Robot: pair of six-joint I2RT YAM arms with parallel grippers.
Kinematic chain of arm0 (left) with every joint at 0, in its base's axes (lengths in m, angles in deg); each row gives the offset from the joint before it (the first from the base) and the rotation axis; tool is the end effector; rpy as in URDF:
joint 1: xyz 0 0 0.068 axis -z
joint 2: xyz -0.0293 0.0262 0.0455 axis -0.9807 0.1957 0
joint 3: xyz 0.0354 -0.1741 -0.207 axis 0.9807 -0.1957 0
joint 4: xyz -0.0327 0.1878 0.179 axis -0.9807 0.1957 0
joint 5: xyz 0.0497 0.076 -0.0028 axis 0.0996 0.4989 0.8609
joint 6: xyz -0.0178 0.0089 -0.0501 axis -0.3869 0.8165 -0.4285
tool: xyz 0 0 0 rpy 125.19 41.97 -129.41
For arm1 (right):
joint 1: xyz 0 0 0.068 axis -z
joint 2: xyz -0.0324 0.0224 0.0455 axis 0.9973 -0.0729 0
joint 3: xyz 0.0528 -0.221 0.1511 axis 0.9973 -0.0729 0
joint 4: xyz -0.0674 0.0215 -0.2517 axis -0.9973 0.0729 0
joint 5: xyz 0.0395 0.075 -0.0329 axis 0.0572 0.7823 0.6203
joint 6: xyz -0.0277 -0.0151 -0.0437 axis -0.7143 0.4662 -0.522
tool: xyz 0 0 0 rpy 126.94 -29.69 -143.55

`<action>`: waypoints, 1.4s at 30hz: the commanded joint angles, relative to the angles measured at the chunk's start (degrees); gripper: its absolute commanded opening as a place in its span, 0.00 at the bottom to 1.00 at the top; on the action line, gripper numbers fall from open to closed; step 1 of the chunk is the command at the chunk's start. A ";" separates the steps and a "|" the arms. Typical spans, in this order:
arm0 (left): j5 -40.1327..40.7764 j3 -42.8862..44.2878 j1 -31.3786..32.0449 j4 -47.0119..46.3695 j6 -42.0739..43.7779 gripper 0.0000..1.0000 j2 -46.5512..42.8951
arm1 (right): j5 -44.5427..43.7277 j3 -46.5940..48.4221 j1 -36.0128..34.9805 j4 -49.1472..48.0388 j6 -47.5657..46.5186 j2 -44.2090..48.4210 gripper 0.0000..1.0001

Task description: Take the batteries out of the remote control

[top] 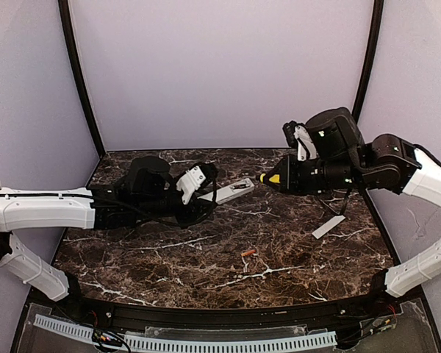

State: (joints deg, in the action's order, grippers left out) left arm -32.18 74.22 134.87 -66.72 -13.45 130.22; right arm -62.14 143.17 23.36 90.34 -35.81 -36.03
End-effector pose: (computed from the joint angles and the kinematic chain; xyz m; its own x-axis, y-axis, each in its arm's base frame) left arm 0.1777 -0.2644 0.2877 -0.0260 0.3856 -0.9223 0.8475 0.4979 0.1843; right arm 0.1270 0.2252 0.3910 -0.7395 0.1011 -0.6655 -0.3402 0.7970 0.4991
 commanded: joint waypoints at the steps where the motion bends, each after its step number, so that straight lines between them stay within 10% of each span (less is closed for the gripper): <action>1: 7.52 1.48 0.27 -3.33 -2.96 0.00 0.49 | 2.14 1.40 -0.21 1.13 6.06 0.20 0.00; 42: 9.07 -3.37 0.99 -9.97 2.61 0.01 -3.26 | -0.39 -3.18 1.88 -12.53 21.17 -2.19 0.00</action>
State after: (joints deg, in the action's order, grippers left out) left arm -22.02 71.40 135.29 -75.64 -11.57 129.15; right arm -60.79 141.20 24.59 79.98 -15.41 -39.75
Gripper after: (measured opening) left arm 0.296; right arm 0.152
